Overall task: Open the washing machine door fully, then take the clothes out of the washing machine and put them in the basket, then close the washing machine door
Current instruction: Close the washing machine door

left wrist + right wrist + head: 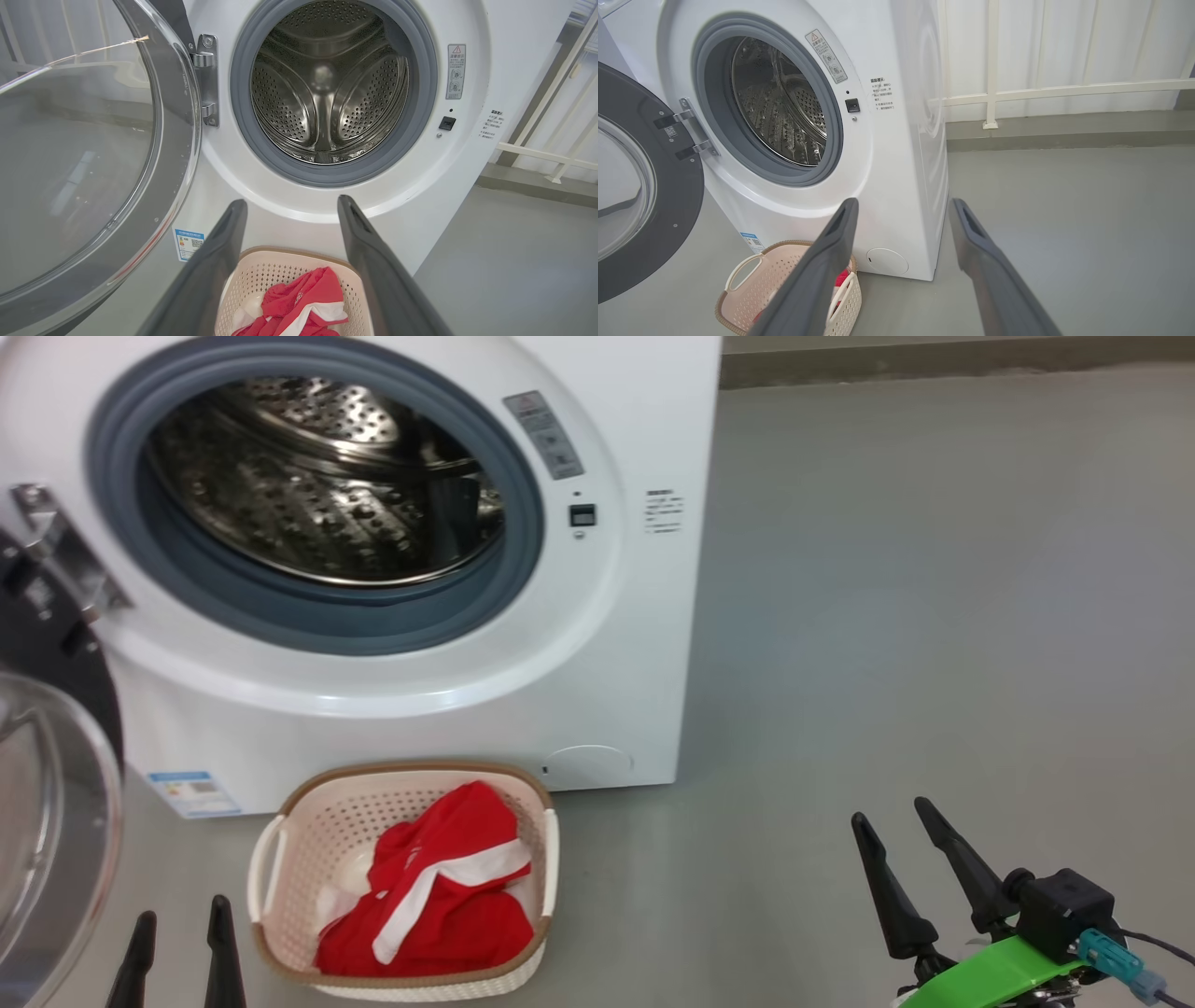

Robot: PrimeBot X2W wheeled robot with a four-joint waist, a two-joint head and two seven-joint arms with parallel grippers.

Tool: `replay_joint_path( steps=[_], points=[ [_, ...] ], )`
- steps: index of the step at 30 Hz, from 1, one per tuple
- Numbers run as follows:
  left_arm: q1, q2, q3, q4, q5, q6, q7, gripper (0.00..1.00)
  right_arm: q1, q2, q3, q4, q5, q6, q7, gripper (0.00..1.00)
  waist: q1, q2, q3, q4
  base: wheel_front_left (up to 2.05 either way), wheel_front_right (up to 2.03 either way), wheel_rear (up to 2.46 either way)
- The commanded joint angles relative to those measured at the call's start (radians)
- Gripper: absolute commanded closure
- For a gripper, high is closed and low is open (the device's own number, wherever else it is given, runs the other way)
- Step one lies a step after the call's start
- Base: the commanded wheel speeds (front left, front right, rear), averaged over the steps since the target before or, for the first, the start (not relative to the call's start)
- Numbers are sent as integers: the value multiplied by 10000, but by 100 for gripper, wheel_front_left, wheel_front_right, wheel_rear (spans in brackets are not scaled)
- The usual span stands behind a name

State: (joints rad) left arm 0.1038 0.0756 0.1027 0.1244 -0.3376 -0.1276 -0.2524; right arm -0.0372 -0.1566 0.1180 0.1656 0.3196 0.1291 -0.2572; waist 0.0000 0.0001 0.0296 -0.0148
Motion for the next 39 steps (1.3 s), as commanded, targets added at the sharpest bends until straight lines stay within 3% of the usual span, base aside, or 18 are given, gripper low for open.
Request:
replay_joint_path(
  steps=[1, 10, 27, 34, 39],
  points=[
    [-158, 38, 415, -181, 58, -31, -93, 0, -189, -104, 310, -191, 130, 16, -46, 0, 0, -1, -10, 423, 0, 0, 0],
    [-112, -148, 430, -59, 91, -31, -93, 0, -495, -117, 782, -23, 190, 16, -46, 0, 0, -1, 26, 1544, 0, 0, 0],
    [-219, -251, 45, 275, -409, -21, -93, 0, -1134, -175, 1354, 339, 243, 16, -46, 0, 0, -1, 278, 4312, 0, 0, 0],
    [-95, -253, -256, 223, -584, 203, -93, 0, -1163, -176, 1478, 429, 326, 16, -46, 0, 0, -1, 158, 5207, 0, 0, 0],
    [112, -253, -315, -14, -726, 407, -93, 0, -1228, -140, 1664, 490, 363, 16, -46, 0, 0, -1, 130, 5423, 0, 0, 0]
  ],
)
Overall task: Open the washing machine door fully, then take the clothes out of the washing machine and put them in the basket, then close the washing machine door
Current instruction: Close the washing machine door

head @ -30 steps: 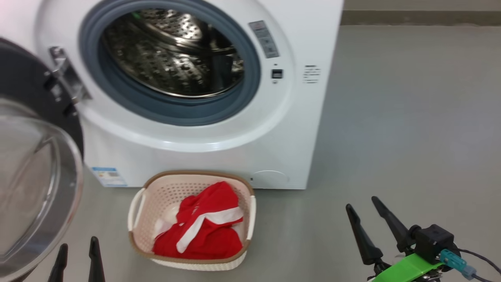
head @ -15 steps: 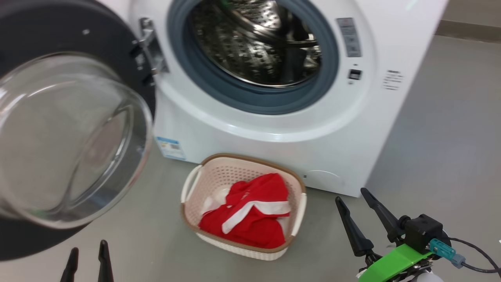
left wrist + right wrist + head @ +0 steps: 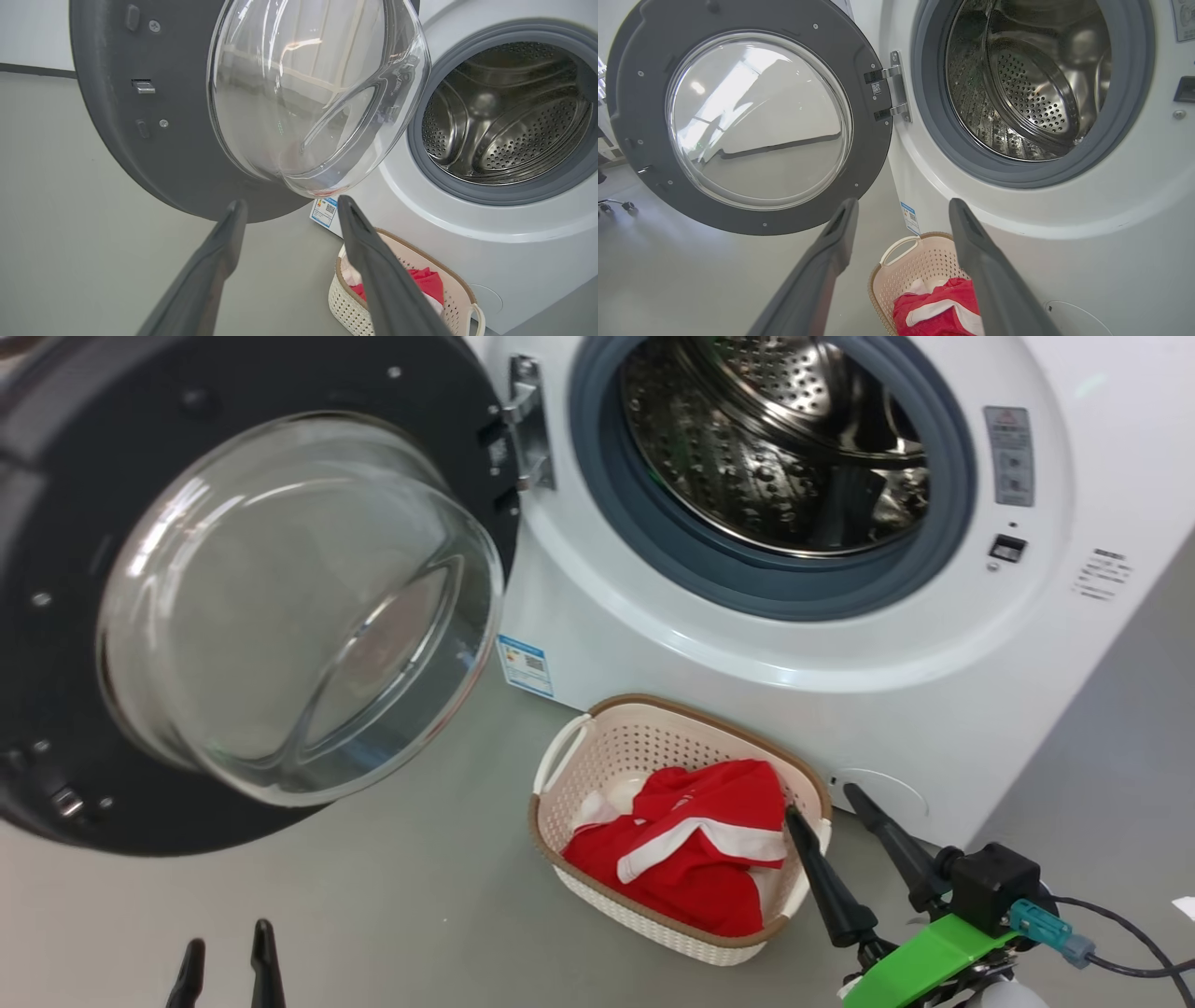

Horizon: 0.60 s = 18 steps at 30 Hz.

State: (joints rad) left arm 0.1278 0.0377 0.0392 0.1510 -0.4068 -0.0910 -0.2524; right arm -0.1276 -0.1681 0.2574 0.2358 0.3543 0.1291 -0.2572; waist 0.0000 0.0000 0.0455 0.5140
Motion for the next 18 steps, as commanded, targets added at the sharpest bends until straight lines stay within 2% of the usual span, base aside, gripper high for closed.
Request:
replay_joint_path(
  steps=[1, 17, 18],
  points=[
    [-86, 127, 322, -336, -61, 76, -93, 0, -360, -22, 323, -189, 25, 16, -46, 0, 0, 0, -25, 145, 0, 0, 0],
    [157, 126, 269, -889, -323, 324, -93, 0, -611, -58, 662, 18, 208, 16, -46, 0, 0, 0, -40, 184, 0, 0, 0],
    [124, 126, 321, -986, -352, 327, -93, 46, -597, -51, 661, 16, 214, 16, -46, 0, 0, 0, -59, 180, 0, 0, 0]
  ],
)
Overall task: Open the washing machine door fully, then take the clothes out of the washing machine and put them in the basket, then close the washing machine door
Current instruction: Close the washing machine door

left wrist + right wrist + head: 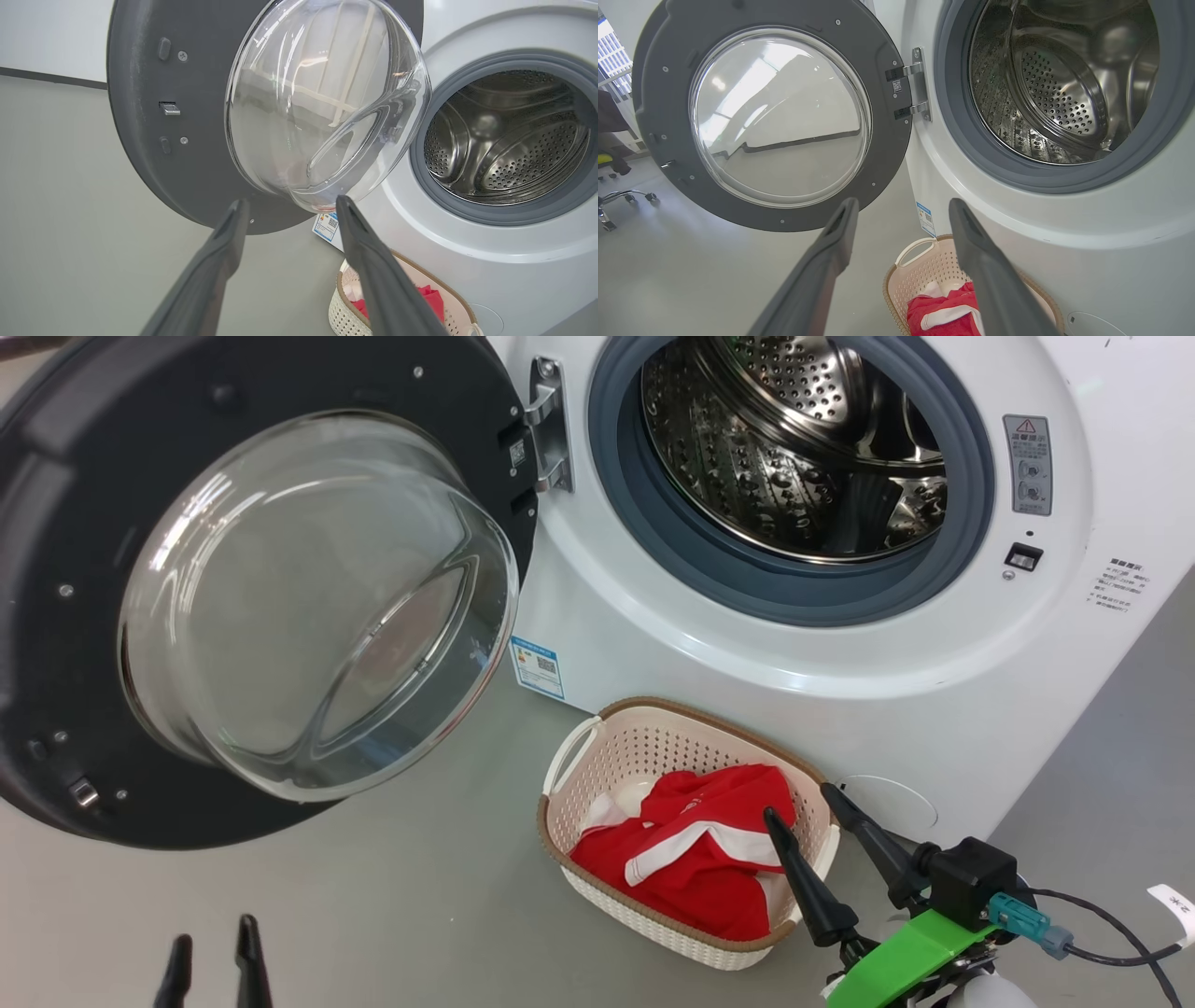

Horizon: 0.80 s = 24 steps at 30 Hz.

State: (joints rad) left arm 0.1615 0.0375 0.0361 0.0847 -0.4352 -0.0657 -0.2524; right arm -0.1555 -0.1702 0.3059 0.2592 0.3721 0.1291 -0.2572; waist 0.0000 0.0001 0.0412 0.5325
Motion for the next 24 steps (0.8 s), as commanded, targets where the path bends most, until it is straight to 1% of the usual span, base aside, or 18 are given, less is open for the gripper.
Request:
replay_joint_path(
  steps=[1, 2, 3, 6, 8, 11, 13, 16, 20, 22, 24],
  points=[
    [-256, 128, 390, -443, -84, 42, -93, 73, -296, -21, 168, -225, 40, 16, -46, 0, 0, -1, -36, -9, 0, 0, 0],
    [-321, 128, 440, -604, -71, -8, -93, 98, -265, -10, 147, -235, 43, 16, -46, 0, 0, -1, -59, -13, 0, 0, 0],
    [-401, 128, 504, -793, -15, -55, -93, 100, -229, -1, 125, -247, 47, 16, -46, 0, 0, -1, -84, -17, 0, 0, 0],
    [-797, 128, 833, -1470, -151, -256, -93, 100, -100, 22, 74, -283, 49, 16, -46, 0, 0, -1, -144, -30, 0, 0, 0],
    [-1232, 183, 1134, -2026, -43, -423, -93, 100, -26, 30, 27, -307, 36, 16, -46, 0, 0, -1, -154, -38, 0, 0, 0],
    [-2082, 600, 1566, -2909, -122, -575, -93, 100, 79, 60, -65, -337, 17, 16, -46, 0, 0, -1, -175, -54, 0, 0, 0],
    [-2751, 1003, 1856, -3354, -331, -615, -93, 100, 147, 83, -124, -370, -6, 16, -46, 0, 0, -1, -174, -64, 0, 0, 0],
    [-3852, 1713, 2238, -3449, -950, -638, -93, 100, 235, 125, -203, -406, -42, 16, -46, 0, 0, -1, -154, -80, 0, 0, 0],
    [-5454, 3010, 2244, -2817, -1984, -645, -93, 100, 306, 201, -291, -438, -82, 16, -46, 0, 0, -1, -137, -110, 0, 0, 0],
    [-6212, 3679, 2142, -2274, -2300, -647, -93, 100, 330, 238, -331, -460, -101, 16, -46, 0, 0, -1, -122, -121, 0, 0, 0],
    [-6951, 4219, 1972, -1533, -2773, -647, -61, 100, 356, 264, -359, -482, -121, 16, -46, 0, 0, -1, -110, -127, 0, 0, 0]
  ],
)
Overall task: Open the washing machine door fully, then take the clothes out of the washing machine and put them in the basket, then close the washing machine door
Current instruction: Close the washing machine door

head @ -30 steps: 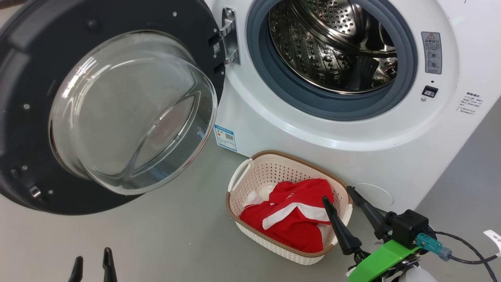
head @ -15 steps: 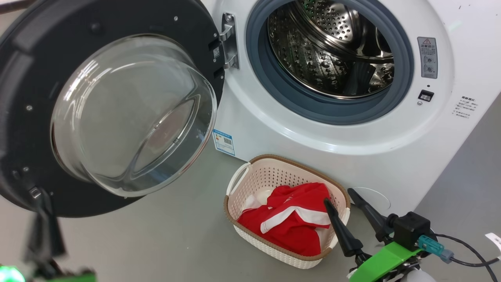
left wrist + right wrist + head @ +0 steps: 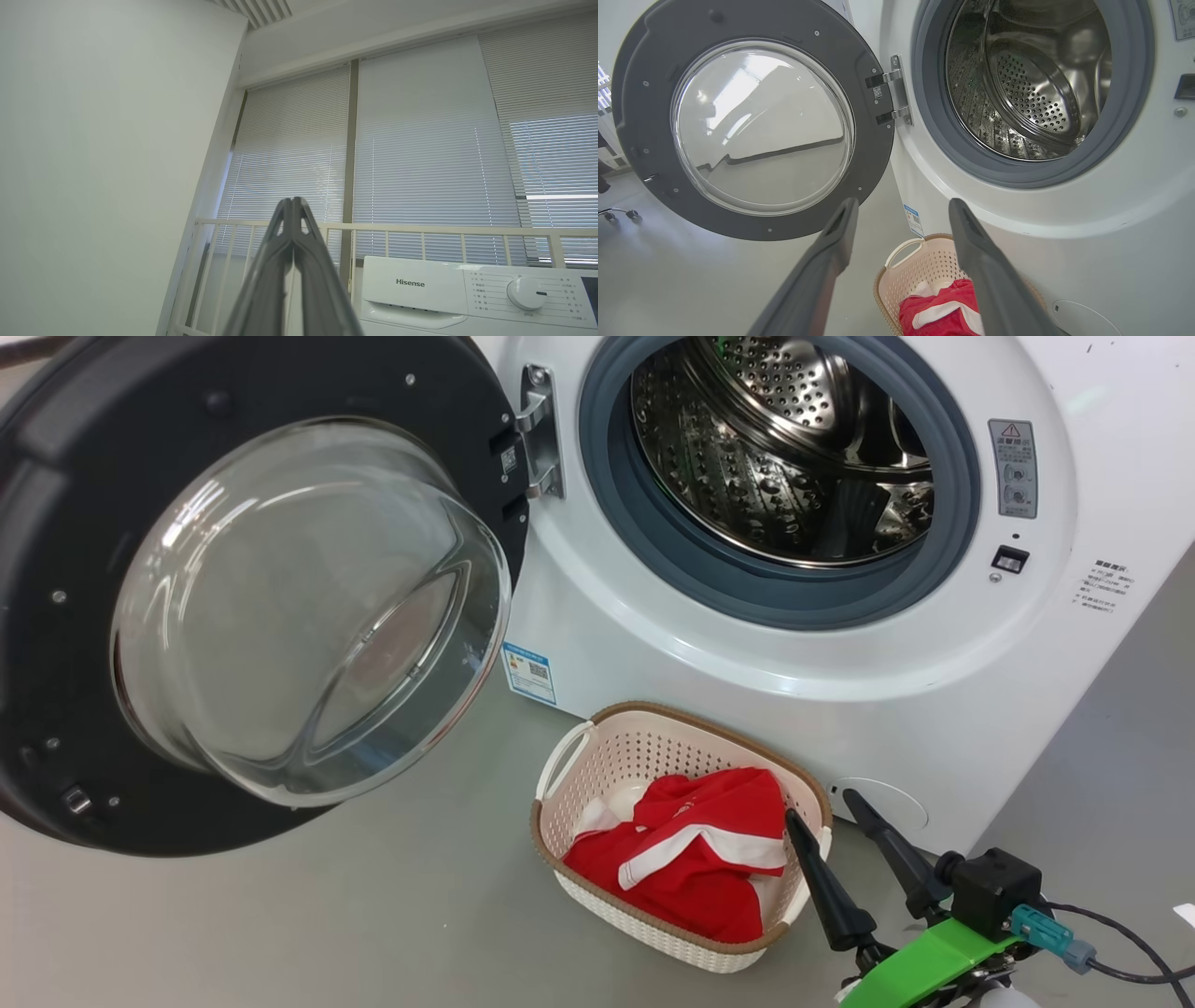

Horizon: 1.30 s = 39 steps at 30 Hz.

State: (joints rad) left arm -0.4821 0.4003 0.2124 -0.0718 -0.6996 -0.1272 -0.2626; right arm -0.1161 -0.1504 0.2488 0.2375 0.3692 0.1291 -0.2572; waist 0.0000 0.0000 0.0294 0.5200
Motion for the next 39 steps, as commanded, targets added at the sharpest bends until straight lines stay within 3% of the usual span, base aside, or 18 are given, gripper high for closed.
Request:
replay_joint_path(
  steps=[1, 5, 14, 22, 30, 39],
  points=[
    [-870, 894, 125, 455, -238, -32, 60, 100, -26, 77, 196, -278, -104, 16, -46, 0, 0, 0, 25, -2, 0, 0, 0],
    [-2307, 1610, -247, 2552, -1225, -33, 571, 100, -3, 118, 122, -318, -161, 16, -46, 0, 0, 0, 120, 0, 0, 0, 0],
    [-4920, 2439, -611, 8010, -2885, 79, 3460, 100, -119, 211, 161, -309, -279, 16, -46, 0, 0, 0, 358, -88, 0, 0, 0],
    [-5990, 2982, -698, 10861, -3467, 268, 5829, 100, -188, 200, 176, -286, -283, 16, -46, 0, 0, 0, 516, -278, 0, 0, 0],
    [-6350, 3214, -679, 12412, -3968, 180, 7784, 100, -287, 177, 178, -271, -348, 16, -46, 0, 0, 0, 751, -443, 0, 0, 0],
    [-6043, 3123, -880, 12496, -4258, -5, 9183, 100, -375, 151, 168, -275, -415, 16, -46, 0, 0, 0, 925, -505, 0, 0, 0]
  ],
)
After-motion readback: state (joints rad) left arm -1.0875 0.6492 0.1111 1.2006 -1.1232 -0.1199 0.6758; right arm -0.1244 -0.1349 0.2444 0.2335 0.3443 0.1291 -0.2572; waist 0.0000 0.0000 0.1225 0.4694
